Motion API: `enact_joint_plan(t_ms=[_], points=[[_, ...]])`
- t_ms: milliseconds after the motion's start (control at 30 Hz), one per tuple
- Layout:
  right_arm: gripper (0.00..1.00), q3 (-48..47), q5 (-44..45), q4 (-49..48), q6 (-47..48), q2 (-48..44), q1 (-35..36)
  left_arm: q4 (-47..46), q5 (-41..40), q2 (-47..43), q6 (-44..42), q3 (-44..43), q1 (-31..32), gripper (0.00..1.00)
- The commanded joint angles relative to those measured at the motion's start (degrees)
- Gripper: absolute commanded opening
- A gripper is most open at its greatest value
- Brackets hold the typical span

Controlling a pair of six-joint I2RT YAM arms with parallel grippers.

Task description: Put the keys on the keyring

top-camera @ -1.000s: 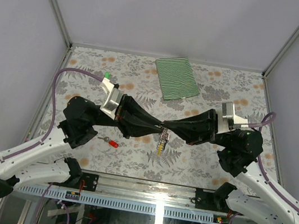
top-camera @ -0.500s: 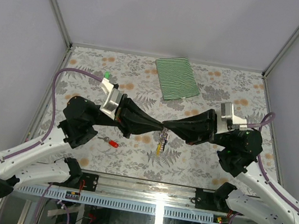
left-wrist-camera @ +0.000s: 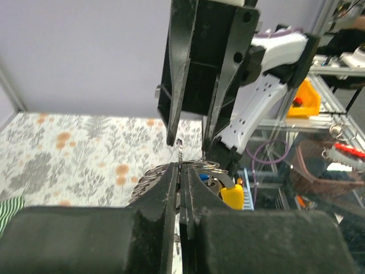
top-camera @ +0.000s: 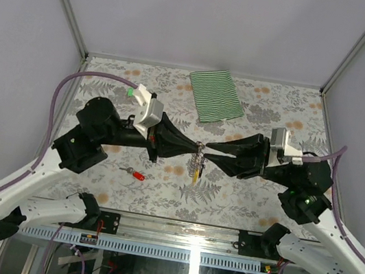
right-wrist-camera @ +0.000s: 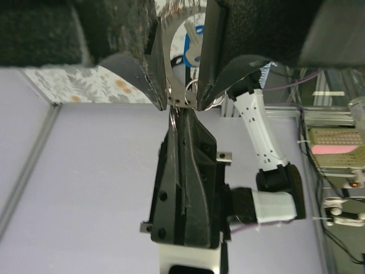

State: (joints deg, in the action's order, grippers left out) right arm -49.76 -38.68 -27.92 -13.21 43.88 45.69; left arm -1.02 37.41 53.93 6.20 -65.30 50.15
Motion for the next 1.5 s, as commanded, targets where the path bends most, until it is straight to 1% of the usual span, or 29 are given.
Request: enact_joint_plan(t_ms=[0,100,167,367,500,633,800,1033,1200,1467], points=[[0.35,-3.4,7.7,14.5,6.2,-2.7,-0.1,24.6,-3.0,3.8,-10.3,-9.0,0.2,0.00],[0.36,-4.5,10.3,21.1,7.6,-2.9,-0.1,37.2,-3.4,8.9,-15.0,-15.5,0.2,0.00],[0.37,-4.3,11.1,23.3,7.8,-3.2,-0.1,44.5,-3.8,12.6,-17.9,-20.4,0.3,0.00],[0.45,1.3,13.0,21.9,7.6,-5.6,-0.1,60.7,-8.6,20.7,-23.4,-30.6,1.5,0.00],[0.48,4.7,12.1,20.1,7.6,-5.7,-0.1,67.6,-12.8,24.6,-25.1,-34.6,3.5,0.00],[0.49,6.3,9.3,19.3,8.6,-5.0,-0.1,69.3,-14.1,25.8,-25.8,-35.7,5.0,0.00],[0.48,4.8,3.0,20.7,9.1,-2.0,-0.1,69.4,-14.3,25.6,-26.3,-36.0,5.8,0.00],[0.45,4.4,-4.5,16.1,6.6,2.0,-0.1,69.2,-13.8,25.1,-26.5,-35.7,6.7,0.00],[0.41,4.3,-6.1,13.5,5.1,3.7,-0.1,69.0,-13.3,24.6,-26.7,-35.5,7.2,0.00],[0.33,4.3,-7.4,12.8,4.2,5.0,-0.1,68.5,-13.1,24.3,-26.9,-35.6,7.5,0.00]])
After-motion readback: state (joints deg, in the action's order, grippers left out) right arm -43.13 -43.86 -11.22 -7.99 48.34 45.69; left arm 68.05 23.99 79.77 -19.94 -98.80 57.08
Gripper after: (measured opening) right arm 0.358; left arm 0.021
